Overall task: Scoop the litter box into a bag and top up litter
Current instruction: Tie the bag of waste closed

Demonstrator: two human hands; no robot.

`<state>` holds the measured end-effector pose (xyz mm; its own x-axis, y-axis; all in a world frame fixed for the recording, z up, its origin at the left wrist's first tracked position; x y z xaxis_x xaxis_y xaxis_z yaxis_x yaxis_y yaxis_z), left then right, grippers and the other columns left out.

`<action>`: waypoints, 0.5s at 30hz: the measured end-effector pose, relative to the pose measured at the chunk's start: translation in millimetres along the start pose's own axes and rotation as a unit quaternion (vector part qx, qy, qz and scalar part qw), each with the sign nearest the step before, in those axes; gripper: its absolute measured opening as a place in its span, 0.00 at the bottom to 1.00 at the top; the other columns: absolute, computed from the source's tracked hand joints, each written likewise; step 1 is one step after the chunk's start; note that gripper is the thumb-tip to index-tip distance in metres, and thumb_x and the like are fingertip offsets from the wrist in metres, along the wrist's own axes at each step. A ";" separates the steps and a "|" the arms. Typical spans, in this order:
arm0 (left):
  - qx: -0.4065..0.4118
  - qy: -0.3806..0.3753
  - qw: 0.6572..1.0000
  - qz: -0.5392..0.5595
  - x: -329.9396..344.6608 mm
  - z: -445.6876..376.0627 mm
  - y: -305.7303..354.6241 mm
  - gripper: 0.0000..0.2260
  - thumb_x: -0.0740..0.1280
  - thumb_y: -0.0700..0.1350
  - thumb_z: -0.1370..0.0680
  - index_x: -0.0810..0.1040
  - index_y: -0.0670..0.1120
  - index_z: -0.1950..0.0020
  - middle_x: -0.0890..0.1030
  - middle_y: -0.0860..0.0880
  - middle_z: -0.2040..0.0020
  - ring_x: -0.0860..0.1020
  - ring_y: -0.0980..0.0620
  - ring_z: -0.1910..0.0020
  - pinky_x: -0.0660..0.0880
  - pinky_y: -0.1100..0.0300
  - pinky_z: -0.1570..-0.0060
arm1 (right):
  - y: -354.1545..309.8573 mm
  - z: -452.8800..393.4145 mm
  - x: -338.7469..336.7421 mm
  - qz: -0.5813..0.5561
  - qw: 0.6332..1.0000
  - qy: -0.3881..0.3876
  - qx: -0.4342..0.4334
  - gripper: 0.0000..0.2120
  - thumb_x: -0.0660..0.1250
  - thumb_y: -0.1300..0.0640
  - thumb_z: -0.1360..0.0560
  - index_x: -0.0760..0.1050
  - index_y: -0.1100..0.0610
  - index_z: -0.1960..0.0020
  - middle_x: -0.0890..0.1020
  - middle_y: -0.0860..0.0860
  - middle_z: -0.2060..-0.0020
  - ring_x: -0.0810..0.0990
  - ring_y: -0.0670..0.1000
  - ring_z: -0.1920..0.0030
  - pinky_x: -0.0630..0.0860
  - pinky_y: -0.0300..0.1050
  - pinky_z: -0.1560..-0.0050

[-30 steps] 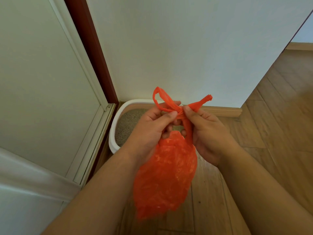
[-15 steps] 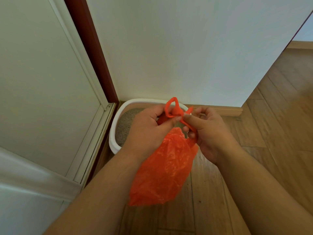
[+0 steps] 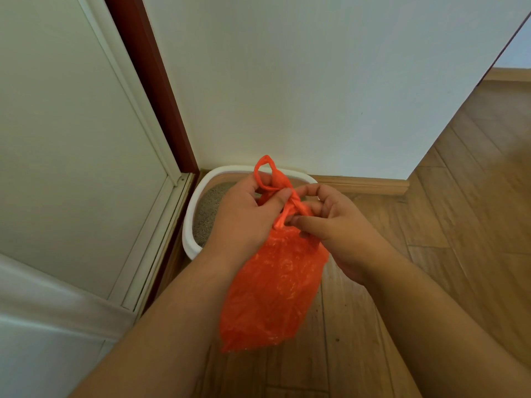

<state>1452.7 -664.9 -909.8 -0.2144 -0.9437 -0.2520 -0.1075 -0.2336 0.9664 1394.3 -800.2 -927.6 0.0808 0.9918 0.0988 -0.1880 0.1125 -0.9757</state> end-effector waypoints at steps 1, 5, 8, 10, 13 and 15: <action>-0.011 0.006 1.000 0.003 -1.5 -1.1 -3.4 0.03 0.73 0.52 0.23 0.82 0.59 0.50 0.86 0.57 0.55 0.85 0.54 0.55 0.82 0.45 0.48 | -0.7 -0.7 -0.4 0.006 1.000 0.004 -0.008 0.18 0.71 0.69 0.24 0.75 0.55 0.38 0.87 0.58 0.56 0.83 0.58 0.60 0.79 0.51 0.58; -0.033 0.004 0.999 0.019 -0.4 -1.5 -9.0 0.04 0.74 0.51 0.23 0.83 0.58 0.49 0.86 0.56 0.54 0.85 0.54 0.52 0.82 0.45 0.46 | -8.2 0.0 -8.1 0.081 0.993 0.057 -0.063 0.19 0.78 0.61 0.28 0.78 0.45 0.43 0.87 0.59 0.60 0.85 0.64 0.59 0.82 0.59 0.56; -0.052 -0.020 0.996 0.067 5.5 1.1 -8.0 0.02 0.71 0.49 0.20 0.84 0.55 0.49 0.87 0.53 0.54 0.86 0.53 0.52 0.81 0.50 0.48 | -16.2 2.4 -13.9 0.075 0.986 0.102 -0.107 0.12 0.79 0.57 0.29 0.84 0.48 0.47 0.87 0.55 0.61 0.85 0.56 0.61 0.80 0.47 0.61; -0.068 -0.034 0.993 0.092 8.7 2.1 -7.5 0.07 0.66 0.49 0.17 0.85 0.52 0.46 0.88 0.51 0.53 0.86 0.53 0.52 0.79 0.53 0.53 | -20.0 2.5 -16.9 0.056 0.984 0.119 -0.120 0.06 0.77 0.57 0.26 0.86 0.53 0.49 0.87 0.51 0.61 0.83 0.48 0.61 0.78 0.40 0.60; -0.103 -0.020 0.988 0.114 6.4 -0.8 -16.2 0.12 0.62 0.51 0.15 0.84 0.51 0.46 0.88 0.49 0.53 0.87 0.50 0.53 0.80 0.53 0.54 | -17.7 -0.7 -20.9 0.043 0.985 0.124 -0.112 0.06 0.73 0.53 0.22 0.88 0.53 0.50 0.87 0.52 0.52 0.84 0.52 0.48 0.79 0.49 0.44; -0.128 -0.009 0.983 0.133 5.0 -2.3 -24.7 0.12 0.62 0.51 0.15 0.84 0.52 0.49 0.88 0.47 0.53 0.87 0.47 0.52 0.81 0.49 0.51 | -12.9 -3.5 -24.5 0.028 0.987 0.131 -0.093 0.10 0.69 0.52 0.20 0.87 0.55 0.52 0.86 0.53 0.47 0.83 0.53 0.44 0.78 0.47 0.41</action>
<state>1456.5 -664.4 -934.8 -0.2197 -0.9755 0.0121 0.2027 -0.0336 0.9787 1398.1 -826.1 -918.2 0.3304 0.9438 0.0131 -0.0181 0.0202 -0.9996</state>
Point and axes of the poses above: each hand's wrist, its own z-axis away from the middle knuckle, its own x-axis out of the palm, y = z × x, the point moved 9 cm from there along -z, towards the middle knuckle
